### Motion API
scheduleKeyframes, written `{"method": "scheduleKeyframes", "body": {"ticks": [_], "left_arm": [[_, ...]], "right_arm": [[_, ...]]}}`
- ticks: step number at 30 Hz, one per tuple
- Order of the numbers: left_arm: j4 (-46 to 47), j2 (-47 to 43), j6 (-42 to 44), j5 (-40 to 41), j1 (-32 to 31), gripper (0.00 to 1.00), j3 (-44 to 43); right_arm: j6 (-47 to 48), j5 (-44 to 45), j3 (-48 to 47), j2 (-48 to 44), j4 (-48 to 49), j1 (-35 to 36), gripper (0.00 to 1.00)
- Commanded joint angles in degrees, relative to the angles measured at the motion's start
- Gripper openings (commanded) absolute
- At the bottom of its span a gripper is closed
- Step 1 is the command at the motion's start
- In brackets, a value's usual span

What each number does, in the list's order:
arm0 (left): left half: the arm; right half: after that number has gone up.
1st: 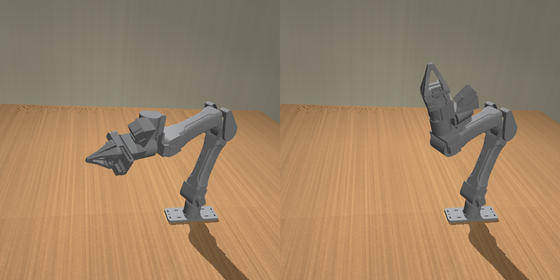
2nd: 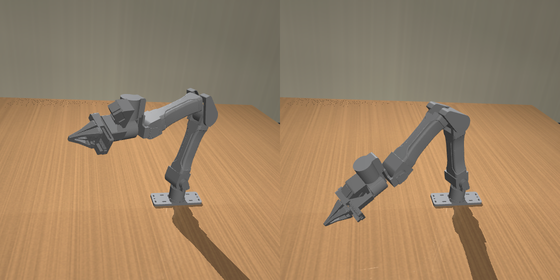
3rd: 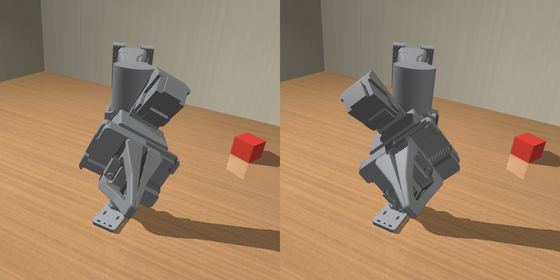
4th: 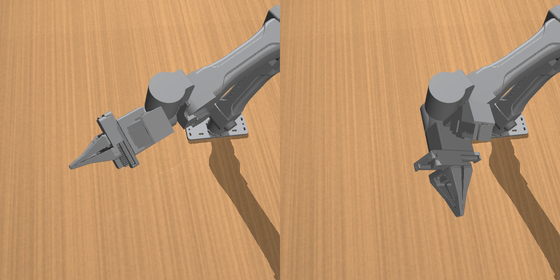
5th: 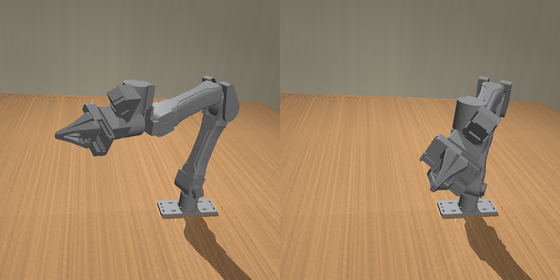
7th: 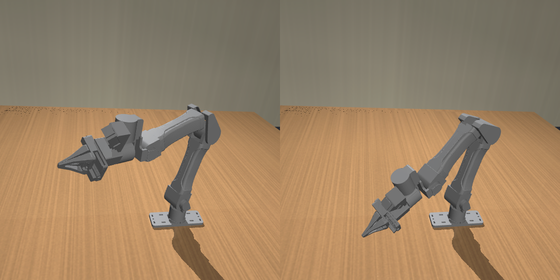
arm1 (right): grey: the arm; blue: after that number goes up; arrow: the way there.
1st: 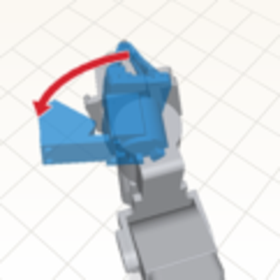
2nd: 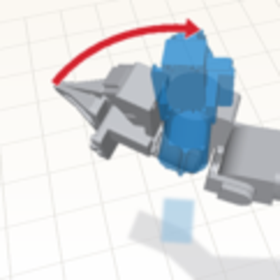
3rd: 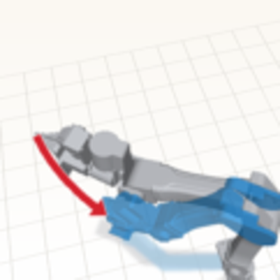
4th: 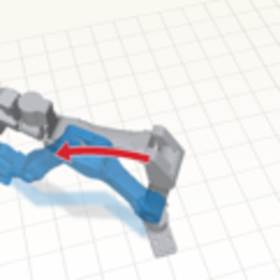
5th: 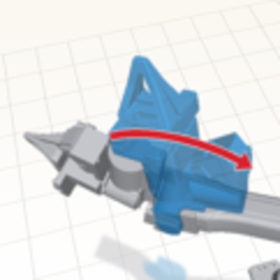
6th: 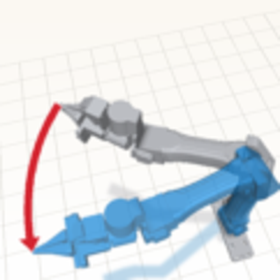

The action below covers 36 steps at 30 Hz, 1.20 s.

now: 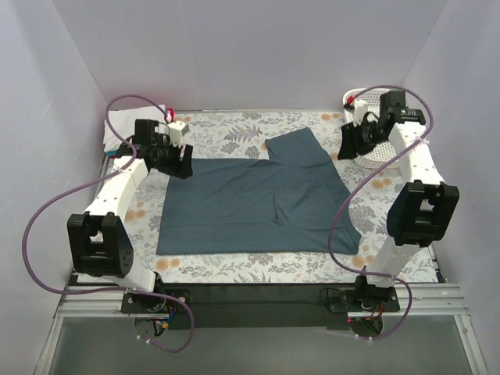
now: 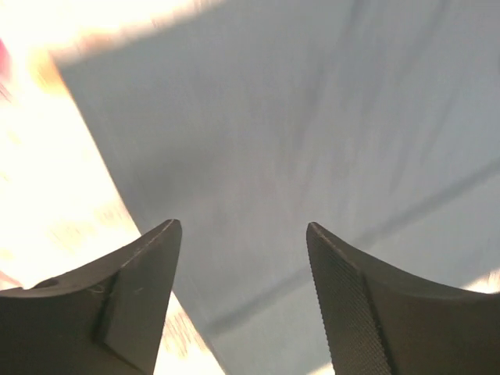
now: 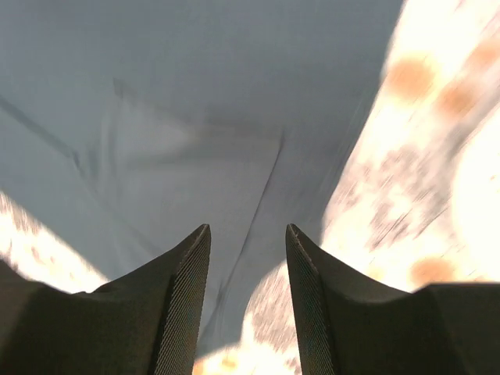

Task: Fold and stack the t-shirts
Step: Fold the tshirt

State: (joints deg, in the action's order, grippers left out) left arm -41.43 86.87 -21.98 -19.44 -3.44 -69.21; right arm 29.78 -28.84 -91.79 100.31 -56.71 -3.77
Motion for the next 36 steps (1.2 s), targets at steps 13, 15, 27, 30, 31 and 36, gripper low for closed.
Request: {"method": "scheduleKeyframes", "body": {"ticks": [13, 15, 27, 30, 31, 36], "left_arm": [[15.94, 21.05, -9.93, -5.78, 3.35, 0.62, -20.26], [16.82, 22.46, -10.02, -5.78, 3.35, 0.62, -20.26], [17.26, 28.18, -9.14, -4.2, 3.35, 0.63, -22.46], [17.79, 28.44, -9.05, -3.94, 3.35, 0.63, -22.11], [17.96, 28.7, -8.87, -3.76, 3.35, 0.63, -22.02], [17.09, 30.37, -8.08, -2.53, 3.35, 0.65, -23.42]], "right_arm": [[-17.47, 6.24, -20.36, 21.67, 18.47, 3.59, 0.52], [-17.74, 7.39, -20.1, 22.99, 20.31, 3.68, 0.53], [-21.96, 16.62, -18.69, 29.32, 29.28, 8.25, 0.57], [-21.96, 17.85, -19.48, 31.25, 30.6, 8.78, 0.57], [-21.96, 18.46, -19.92, 31.78, 30.87, 8.95, 0.57], [-22.05, 20.05, -21.68, 34.95, 32.01, 9.83, 0.6]]}}
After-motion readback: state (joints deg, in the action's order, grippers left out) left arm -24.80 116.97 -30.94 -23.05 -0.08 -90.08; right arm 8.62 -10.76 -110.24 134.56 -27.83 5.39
